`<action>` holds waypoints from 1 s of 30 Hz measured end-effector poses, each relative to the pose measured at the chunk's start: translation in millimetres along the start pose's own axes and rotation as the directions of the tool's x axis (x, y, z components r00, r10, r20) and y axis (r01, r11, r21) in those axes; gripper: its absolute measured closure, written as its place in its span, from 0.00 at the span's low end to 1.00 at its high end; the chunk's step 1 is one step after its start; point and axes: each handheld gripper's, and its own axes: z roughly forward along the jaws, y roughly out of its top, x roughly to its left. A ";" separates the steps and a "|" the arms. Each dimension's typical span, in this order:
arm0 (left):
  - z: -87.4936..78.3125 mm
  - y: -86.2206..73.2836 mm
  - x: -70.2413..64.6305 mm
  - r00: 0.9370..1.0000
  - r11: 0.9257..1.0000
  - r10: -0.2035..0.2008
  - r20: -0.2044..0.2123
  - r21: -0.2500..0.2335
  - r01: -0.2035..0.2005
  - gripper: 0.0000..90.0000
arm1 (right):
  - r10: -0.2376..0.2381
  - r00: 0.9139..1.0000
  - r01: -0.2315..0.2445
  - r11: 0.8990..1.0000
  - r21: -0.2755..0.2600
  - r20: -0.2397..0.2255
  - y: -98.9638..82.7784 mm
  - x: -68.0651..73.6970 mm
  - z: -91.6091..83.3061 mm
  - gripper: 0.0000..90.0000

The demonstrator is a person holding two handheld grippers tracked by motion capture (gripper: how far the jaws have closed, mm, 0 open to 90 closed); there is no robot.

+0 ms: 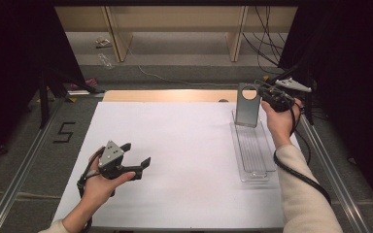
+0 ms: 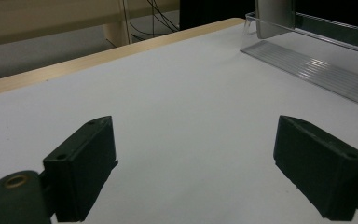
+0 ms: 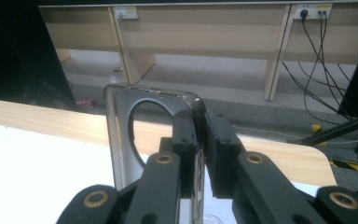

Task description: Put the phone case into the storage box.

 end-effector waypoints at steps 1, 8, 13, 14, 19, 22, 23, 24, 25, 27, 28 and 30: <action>0.0 0.0 0.1 1.000 1.000 0.000 0.000 0.000 0.000 0.14 | 0.000 1.000 0.000 1.000 0.001 0.000 -0.4 0.1 0.5 0.93; 0.1 -0.1 0.0 1.000 1.000 0.000 0.000 0.001 0.000 0.14 | 0.003 1.000 -0.003 1.000 0.010 -0.005 -2.4 -0.8 3.0 0.93; 0.0 0.1 0.0 1.000 1.000 0.000 -0.002 -0.001 0.000 0.14 | 0.006 1.000 -0.005 1.000 0.015 -0.005 -4.1 -0.6 4.5 0.93; -0.1 0.1 0.0 1.000 1.000 0.000 -0.001 0.000 0.000 0.14 | 0.007 1.000 -0.007 1.000 0.016 -0.005 -4.3 -0.4 4.9 0.93; 0.0 0.2 0.1 1.000 1.000 0.001 -0.001 -0.001 -0.001 0.14 | 0.004 1.000 -0.004 1.000 0.026 -0.007 -6.5 0.4 7.7 0.93; -0.1 0.1 0.1 1.000 1.000 0.000 -0.001 0.000 0.000 0.14 | 0.001 1.000 -0.001 1.000 0.032 -0.007 -7.4 1.1 9.3 0.93; -0.1 0.1 0.2 1.000 1.000 0.001 -0.001 -0.001 -0.001 0.14 | -0.002 1.000 0.002 0.999 0.034 -0.009 -7.8 1.2 9.9 0.93; -0.1 0.2 0.3 1.000 1.000 0.001 -0.001 -0.001 -0.001 0.14 | -0.001 1.000 0.001 0.999 0.035 -0.009 -8.2 1.5 10.4 0.93; -0.2 0.2 0.3 1.000 1.000 0.001 -0.002 -0.001 -0.001 0.14 | -0.001 1.000 0.001 0.999 0.036 -0.009 -8.7 1.6 11.0 0.93; -0.2 0.2 0.4 1.000 1.000 0.001 -0.002 -0.001 -0.001 0.14 | 0.003 1.000 -0.003 0.999 0.039 -0.007 -9.6 1.5 12.0 0.93; -0.2 0.2 0.4 1.000 1.000 0.001 -0.002 0.000 -0.001 0.14 | 0.004 1.000 -0.004 0.999 0.040 -0.007 -9.9 1.5 12.3 0.93; -0.1 0.1 0.4 1.000 1.000 0.001 0.000 0.000 -0.001 0.14 | 0.001 1.000 -0.001 0.999 0.042 -0.006 -10.4 1.5 12.9 0.93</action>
